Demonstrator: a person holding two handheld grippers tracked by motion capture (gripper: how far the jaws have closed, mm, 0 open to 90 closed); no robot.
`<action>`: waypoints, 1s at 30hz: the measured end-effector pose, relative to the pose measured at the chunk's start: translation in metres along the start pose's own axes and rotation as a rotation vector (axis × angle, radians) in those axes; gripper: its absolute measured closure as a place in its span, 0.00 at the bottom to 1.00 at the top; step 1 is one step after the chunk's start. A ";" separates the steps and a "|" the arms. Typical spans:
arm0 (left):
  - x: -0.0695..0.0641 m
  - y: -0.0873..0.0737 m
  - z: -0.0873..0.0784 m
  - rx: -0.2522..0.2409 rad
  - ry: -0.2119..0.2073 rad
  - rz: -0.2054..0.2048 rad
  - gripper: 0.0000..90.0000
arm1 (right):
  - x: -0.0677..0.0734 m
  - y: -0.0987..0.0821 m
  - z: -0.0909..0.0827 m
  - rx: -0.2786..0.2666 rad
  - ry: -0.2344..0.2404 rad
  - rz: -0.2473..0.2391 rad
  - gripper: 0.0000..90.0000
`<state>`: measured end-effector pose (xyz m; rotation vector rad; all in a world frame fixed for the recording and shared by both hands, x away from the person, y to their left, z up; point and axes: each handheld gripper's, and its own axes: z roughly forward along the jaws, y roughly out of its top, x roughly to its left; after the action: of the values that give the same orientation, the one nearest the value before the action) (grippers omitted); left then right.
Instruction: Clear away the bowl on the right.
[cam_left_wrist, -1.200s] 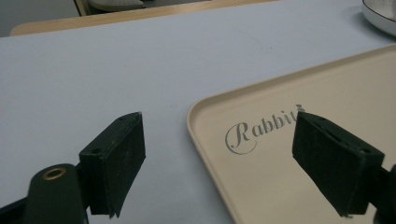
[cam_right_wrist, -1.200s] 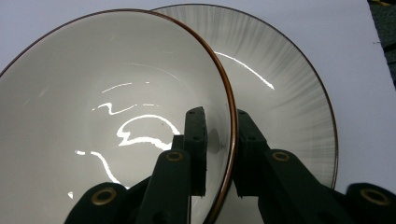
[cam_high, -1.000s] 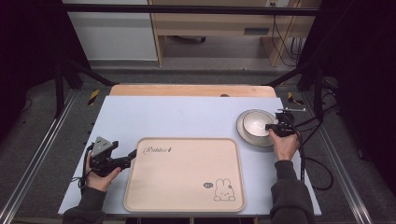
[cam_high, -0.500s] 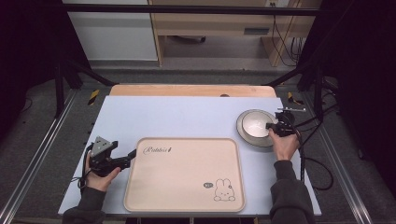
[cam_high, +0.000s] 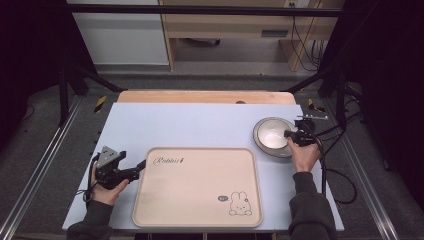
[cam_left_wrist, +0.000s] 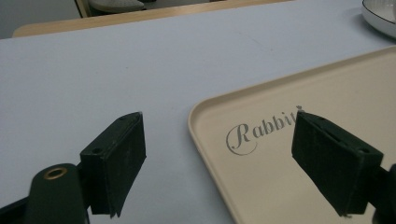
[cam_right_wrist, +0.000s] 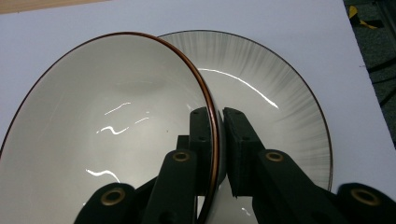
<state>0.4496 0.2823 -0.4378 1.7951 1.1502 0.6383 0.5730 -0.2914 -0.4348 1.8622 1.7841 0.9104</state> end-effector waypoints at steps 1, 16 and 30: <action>0.000 0.000 0.000 0.000 0.000 0.000 0.19 | 0.000 0.000 0.000 -0.001 -0.001 0.001 0.92; 0.000 0.000 0.000 0.001 -0.001 0.000 0.19 | 0.002 0.001 -0.006 -0.024 -0.006 -0.006 0.92; -0.001 0.001 0.000 0.001 0.001 0.002 0.19 | 0.003 0.004 -0.023 -0.069 0.025 -0.001 0.92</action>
<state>0.4501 0.2815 -0.4368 1.7975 1.1498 0.6397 0.5600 -0.2920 -0.4153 1.8144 1.7452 0.9871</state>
